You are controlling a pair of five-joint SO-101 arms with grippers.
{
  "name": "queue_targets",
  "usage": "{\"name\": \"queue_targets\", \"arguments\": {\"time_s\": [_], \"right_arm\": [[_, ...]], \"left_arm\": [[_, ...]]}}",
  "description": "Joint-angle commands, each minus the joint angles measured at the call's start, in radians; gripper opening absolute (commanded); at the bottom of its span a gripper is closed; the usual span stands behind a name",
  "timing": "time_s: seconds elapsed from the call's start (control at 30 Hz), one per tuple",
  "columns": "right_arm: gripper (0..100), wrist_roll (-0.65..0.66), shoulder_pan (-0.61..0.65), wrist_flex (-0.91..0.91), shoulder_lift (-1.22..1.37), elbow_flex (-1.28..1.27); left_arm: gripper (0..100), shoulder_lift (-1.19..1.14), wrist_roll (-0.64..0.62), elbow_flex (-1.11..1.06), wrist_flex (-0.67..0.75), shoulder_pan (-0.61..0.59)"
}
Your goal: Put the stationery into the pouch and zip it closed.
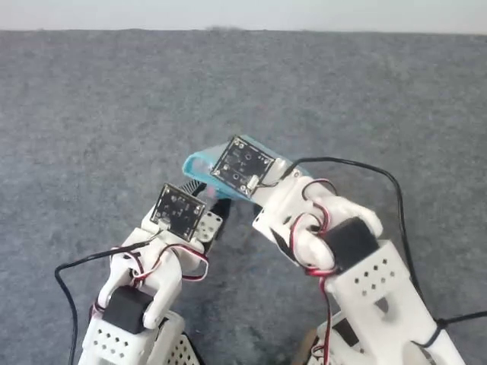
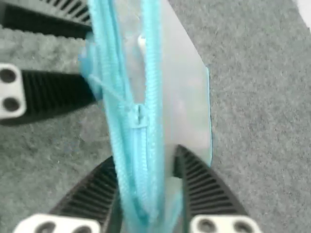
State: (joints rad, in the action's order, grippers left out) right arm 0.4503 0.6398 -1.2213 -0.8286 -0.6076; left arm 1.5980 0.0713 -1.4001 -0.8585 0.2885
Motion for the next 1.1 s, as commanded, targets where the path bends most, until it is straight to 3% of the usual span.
{"name": "queue_targets", "arguments": {"time_s": [0.0, 0.23, 0.33, 0.5, 0.77, 1.07], "right_arm": [[14.7, -0.038, 0.019, -0.001, -0.05, 0.06], [14.1, -0.037, 0.021, -0.01, -0.056, 0.06], [0.0, -0.037, 0.019, 0.001, -0.054, 0.06], [0.5, 0.04, 0.022, 0.015, -0.064, 0.005], [0.6, 0.046, 0.012, 0.077, -0.116, -0.117], [0.6, 0.06, -0.061, 0.079, -0.114, -0.12]], "left_arm": [[1, -0.009, -0.005, 0.007, 0.051, 0.003], [1, -0.011, -0.005, -0.007, 0.057, 0.003], [1, -0.011, -0.005, -0.007, 0.057, 0.0], [1, -0.011, -0.003, -0.005, 0.057, -0.028], [1, -0.011, 0.041, -0.007, 0.084, -0.219], [1, -0.011, 0.043, -0.007, 0.086, -0.311]]}}
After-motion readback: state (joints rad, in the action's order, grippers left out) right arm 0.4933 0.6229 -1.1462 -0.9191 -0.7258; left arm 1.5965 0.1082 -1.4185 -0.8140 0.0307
